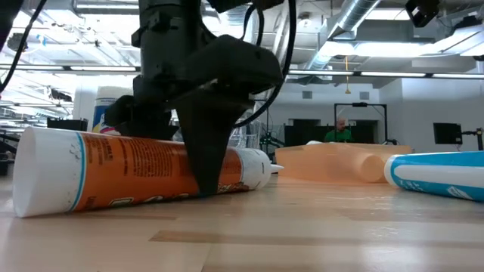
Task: Pick & place silicon tubes, Sealant and Lysol wipes
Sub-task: Put the orange sealant into the orange bin
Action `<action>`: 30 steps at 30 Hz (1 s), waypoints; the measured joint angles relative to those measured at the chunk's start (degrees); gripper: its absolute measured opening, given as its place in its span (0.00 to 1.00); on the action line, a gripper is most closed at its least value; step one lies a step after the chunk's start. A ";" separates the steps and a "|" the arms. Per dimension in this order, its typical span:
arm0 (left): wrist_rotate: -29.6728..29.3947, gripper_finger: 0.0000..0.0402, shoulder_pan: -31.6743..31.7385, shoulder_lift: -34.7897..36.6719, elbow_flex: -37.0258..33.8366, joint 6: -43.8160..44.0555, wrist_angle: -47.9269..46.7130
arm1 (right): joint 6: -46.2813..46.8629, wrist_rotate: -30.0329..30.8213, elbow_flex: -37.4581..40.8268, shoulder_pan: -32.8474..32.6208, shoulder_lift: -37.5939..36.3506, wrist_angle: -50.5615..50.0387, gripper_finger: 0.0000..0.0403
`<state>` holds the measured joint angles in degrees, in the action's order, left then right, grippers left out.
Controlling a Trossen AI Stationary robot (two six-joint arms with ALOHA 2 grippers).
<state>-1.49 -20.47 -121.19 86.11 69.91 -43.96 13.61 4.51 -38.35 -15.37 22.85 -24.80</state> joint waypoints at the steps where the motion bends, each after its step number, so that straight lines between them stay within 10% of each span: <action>1: 0.42 0.82 0.00 -0.60 0.04 0.10 -0.09 | 0.00 0.00 0.00 0.01 0.00 0.00 0.63; 10: 1.24 0.79 0.04 -1.74 0.60 4.31 -1.38 | 0.00 0.00 0.00 0.00 0.00 0.00 0.63; 19: 0.06 0.49 -0.15 -2.59 6.05 4.76 -8.83 | 0.00 -0.01 0.00 0.01 0.00 0.02 0.63; 30: 3.92 0.48 -0.24 -2.51 14.25 1.88 -20.61 | 0.00 -0.02 0.00 0.02 0.00 0.02 0.63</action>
<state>2.43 -20.71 -123.69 100.36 71.79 -64.57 13.61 4.49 -38.35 -15.35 22.85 -24.77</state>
